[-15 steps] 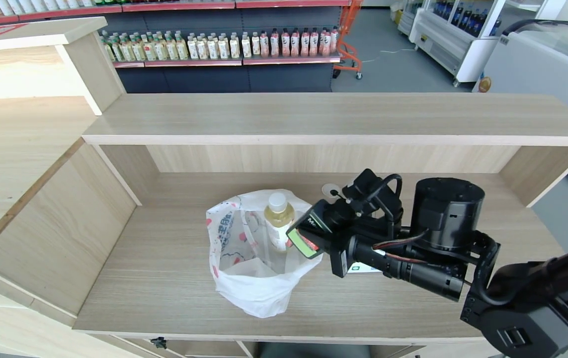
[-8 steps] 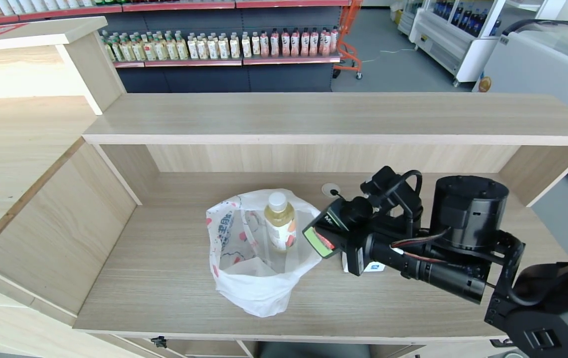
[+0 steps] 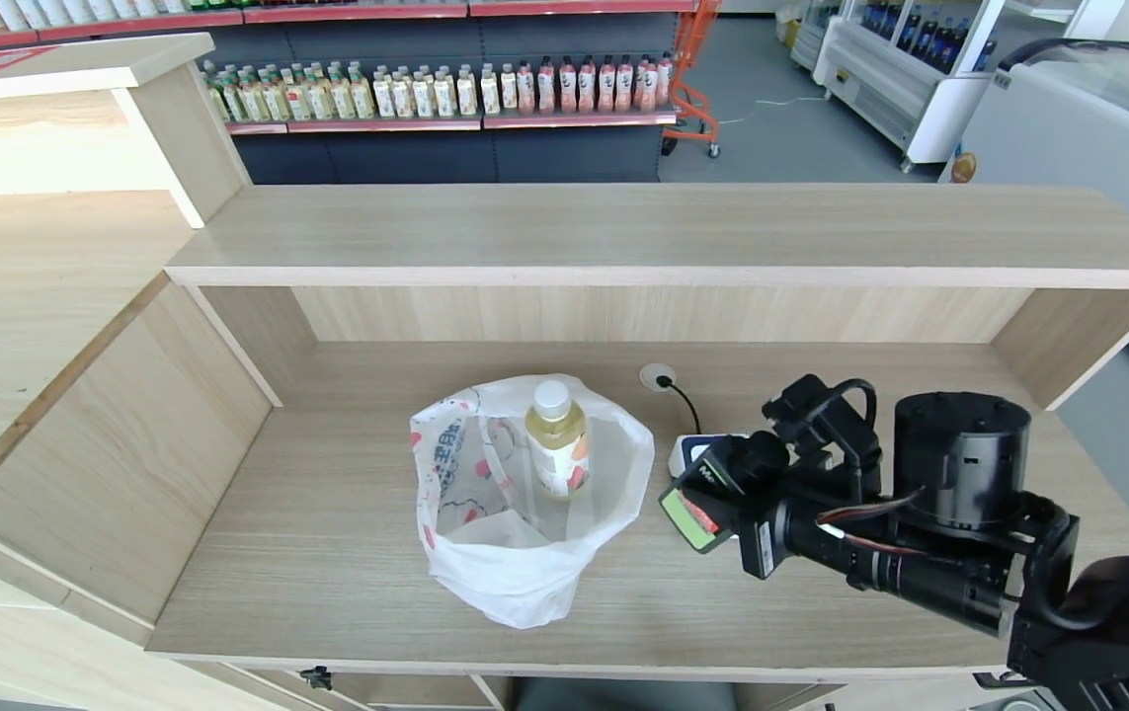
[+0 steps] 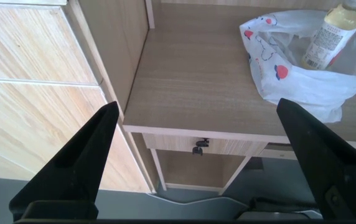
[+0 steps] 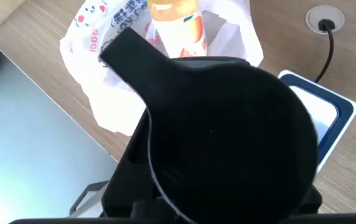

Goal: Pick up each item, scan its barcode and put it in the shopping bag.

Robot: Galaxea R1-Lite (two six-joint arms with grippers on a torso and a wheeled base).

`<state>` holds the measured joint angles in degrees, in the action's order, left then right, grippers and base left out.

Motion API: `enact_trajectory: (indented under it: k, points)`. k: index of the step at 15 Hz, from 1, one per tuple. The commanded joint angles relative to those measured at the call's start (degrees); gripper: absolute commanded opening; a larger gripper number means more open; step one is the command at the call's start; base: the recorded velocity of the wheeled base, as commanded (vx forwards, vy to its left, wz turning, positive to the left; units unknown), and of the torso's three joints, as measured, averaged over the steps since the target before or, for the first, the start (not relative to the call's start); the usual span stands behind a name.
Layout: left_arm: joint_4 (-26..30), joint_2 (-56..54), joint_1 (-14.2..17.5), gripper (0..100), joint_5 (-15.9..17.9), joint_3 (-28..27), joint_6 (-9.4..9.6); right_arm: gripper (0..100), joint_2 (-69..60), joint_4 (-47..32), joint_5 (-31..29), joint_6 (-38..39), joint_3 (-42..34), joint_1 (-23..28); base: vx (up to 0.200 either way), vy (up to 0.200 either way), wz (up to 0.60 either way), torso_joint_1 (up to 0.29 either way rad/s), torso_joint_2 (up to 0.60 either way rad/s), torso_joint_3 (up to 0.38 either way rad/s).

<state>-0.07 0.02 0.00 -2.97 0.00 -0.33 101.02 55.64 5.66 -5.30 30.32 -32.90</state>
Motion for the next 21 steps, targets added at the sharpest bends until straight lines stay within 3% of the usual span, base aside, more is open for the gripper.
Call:
enact_trajectory:
  k: [1,9,13,16,21]
  points:
    - [0.0,0.0,0.0,100,0.0,0.0,-0.02,0,2.2,0.0,-0.2,0.0,-1.4,2.0,0.000,0.000,0.00,0.000,0.00,0.000]
    - [0.0,0.0,0.0,100,-0.1,0.0,-0.02,0,13.4,0.3,-3.4,-0.4,13.3,3.7,0.000,0.000,0.00,0.000,0.00,0.000]
    - [0.0,0.0,0.0,100,0.0,0.0,-0.02,0,10.9,0.8,-2.9,2.5,6.7,-0.5,0.000,0.000,0.00,0.000,0.00,0.000]
    - [0.0,0.0,0.0,100,0.0,0.0,-0.02,0,14.6,5.3,-2.3,3.6,6.6,-0.8,0.000,0.000,0.00,0.000,0.00,0.000]
    - [0.0,0.0,0.0,100,0.0,0.0,-0.02,0,14.8,5.7,8.2,7.8,7.1,-0.1,0.000,0.000,0.00,0.000,0.00,0.000]
